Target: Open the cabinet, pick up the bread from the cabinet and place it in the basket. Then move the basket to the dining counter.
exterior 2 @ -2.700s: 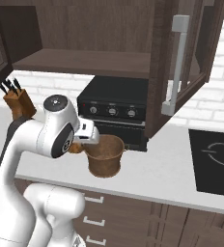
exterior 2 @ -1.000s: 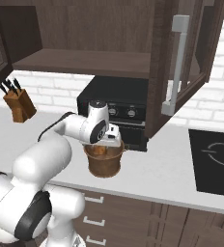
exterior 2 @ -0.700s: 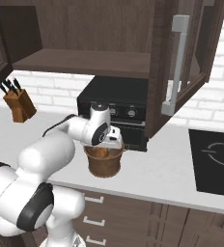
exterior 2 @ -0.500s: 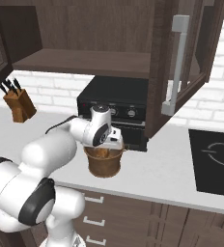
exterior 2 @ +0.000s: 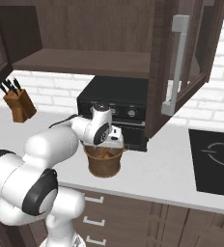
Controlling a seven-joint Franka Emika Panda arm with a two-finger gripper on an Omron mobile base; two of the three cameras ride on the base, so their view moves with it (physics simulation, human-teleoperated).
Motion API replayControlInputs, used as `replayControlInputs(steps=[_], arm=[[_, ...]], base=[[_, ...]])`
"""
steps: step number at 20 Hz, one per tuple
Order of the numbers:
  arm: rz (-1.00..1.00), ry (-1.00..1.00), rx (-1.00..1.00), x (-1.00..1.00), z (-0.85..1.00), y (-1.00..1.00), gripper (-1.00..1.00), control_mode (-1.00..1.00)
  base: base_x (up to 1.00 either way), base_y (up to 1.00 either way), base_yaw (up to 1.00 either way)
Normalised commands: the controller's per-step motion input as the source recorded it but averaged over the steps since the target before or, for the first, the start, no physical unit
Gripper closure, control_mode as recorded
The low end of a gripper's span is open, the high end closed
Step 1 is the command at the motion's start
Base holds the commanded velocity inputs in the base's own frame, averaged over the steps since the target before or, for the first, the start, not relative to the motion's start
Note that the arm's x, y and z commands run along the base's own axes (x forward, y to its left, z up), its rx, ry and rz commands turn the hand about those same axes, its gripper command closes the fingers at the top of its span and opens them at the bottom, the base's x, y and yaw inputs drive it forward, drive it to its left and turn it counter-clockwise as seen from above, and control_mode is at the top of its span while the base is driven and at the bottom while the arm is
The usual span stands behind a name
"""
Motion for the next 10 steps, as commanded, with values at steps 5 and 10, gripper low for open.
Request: replayControlInputs(steps=[5,10], arm=[[-0.03,-0.03,0.00,-0.43,0.27,0.00,-1.00,-1.00],[-0.36,-0.13,0.00,-0.89,0.25,0.13,-1.00,-1.00]], base=[[0.00,0.00,0.00],[0.00,0.00,0.00]])
